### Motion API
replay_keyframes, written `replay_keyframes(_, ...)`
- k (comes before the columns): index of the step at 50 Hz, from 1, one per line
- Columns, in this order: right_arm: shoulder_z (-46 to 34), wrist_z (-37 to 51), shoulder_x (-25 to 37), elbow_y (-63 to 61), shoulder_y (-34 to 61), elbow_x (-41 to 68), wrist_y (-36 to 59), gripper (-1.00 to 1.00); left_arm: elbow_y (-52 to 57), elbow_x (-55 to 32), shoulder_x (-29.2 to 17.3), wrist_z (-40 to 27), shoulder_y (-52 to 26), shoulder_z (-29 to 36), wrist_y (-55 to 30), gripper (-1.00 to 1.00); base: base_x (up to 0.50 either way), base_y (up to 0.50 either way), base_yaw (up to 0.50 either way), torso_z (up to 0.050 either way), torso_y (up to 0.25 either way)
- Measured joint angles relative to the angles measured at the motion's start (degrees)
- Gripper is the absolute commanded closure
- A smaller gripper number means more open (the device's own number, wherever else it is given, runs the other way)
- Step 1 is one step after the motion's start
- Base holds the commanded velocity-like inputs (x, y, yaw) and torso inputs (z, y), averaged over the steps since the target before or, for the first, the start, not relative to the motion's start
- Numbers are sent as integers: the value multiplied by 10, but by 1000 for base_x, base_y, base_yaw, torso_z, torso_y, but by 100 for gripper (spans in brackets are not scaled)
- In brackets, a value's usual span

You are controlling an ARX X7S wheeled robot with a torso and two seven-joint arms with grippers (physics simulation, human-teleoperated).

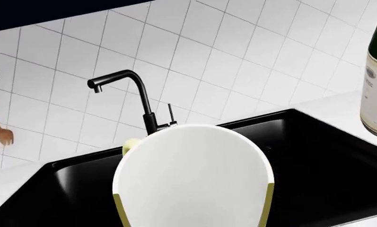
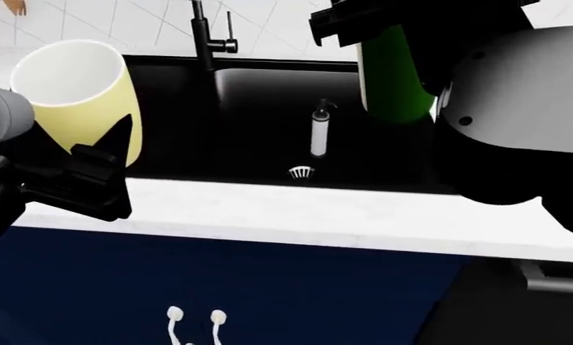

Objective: Pick the cup and bottle and place them in the sink. Then turn on the water.

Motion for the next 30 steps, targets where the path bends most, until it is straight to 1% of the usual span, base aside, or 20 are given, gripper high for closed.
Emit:
replay_keyframes(21, 6, -3, 14, -4, -15, -6, -13, 100, -5, 0, 4, -2, -13, 5, -7, 100, -500, -23, 0, 0, 1)
replay_keyframes(26, 9, -3, 16, -5, -17, -7, -16, 100, -5, -1, 6, -4, -17, 7, -9, 100, -511, 114, 0, 0, 2)
replay_keyframes(30, 12, -1, 17, -7, -21, -10, -24, 100, -6, 2, 7, -5, -18, 8, -11, 100, -63, 66, 0, 0, 3)
